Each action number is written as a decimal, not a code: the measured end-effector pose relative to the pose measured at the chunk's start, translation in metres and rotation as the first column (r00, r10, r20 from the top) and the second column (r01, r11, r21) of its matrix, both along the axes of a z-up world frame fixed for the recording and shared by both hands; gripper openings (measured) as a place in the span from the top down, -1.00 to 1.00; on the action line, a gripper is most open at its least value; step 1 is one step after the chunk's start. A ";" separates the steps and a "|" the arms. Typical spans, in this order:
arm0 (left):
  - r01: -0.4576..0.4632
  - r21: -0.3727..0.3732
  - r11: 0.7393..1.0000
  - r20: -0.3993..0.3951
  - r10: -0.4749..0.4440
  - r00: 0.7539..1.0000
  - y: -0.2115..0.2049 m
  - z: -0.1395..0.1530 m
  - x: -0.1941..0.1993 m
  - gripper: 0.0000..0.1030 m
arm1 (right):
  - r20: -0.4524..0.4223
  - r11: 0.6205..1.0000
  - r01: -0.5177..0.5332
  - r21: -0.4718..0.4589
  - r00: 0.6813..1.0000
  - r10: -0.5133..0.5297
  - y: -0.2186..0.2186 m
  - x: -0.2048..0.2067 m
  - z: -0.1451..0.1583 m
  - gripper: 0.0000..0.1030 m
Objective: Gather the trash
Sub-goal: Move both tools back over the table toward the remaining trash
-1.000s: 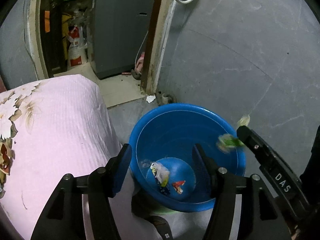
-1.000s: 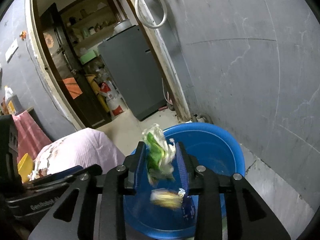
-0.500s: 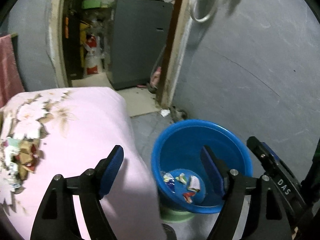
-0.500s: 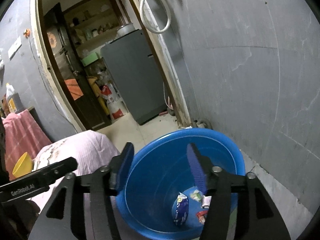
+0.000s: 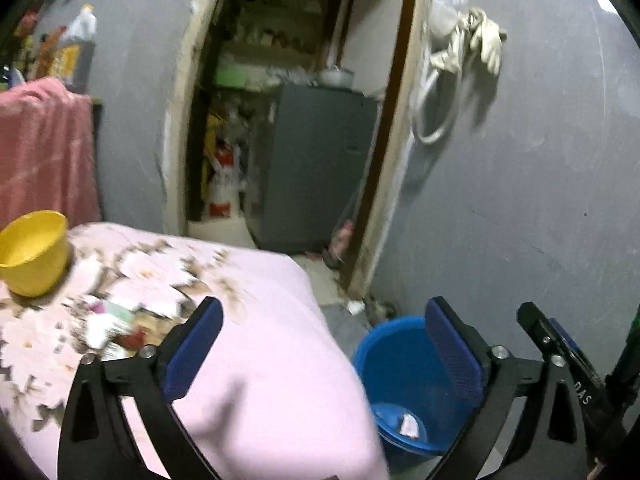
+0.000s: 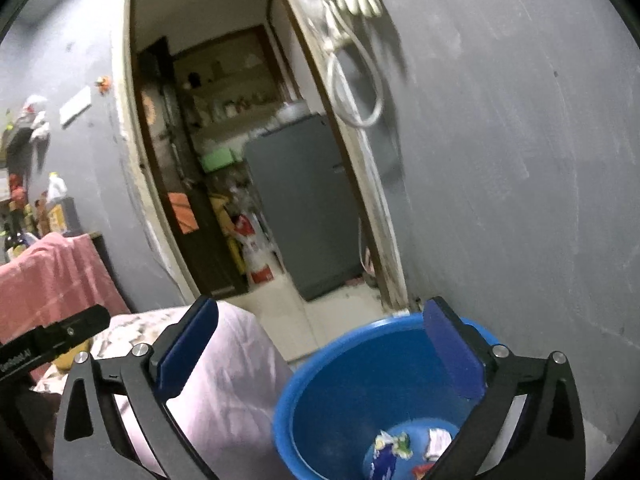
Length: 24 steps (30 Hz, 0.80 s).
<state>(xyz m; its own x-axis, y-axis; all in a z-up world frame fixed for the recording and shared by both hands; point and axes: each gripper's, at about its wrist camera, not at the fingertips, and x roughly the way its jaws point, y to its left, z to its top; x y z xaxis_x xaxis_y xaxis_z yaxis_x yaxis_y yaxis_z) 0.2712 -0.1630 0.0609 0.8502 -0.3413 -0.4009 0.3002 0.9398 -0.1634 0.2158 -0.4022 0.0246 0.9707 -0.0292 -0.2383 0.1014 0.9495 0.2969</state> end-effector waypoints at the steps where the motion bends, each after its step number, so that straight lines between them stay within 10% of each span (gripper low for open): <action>1: -0.019 0.003 1.000 0.027 0.019 0.999 0.004 0.003 -0.004 -0.97 | 0.016 1.000 -0.003 -0.016 1.000 0.004 0.004 -0.002 0.002 -1.00; 24: -0.327 0.030 0.945 0.267 0.308 0.913 0.117 0.007 -0.086 -0.97 | 0.312 0.958 -0.098 -0.268 0.932 0.183 0.113 -0.042 0.036 -1.00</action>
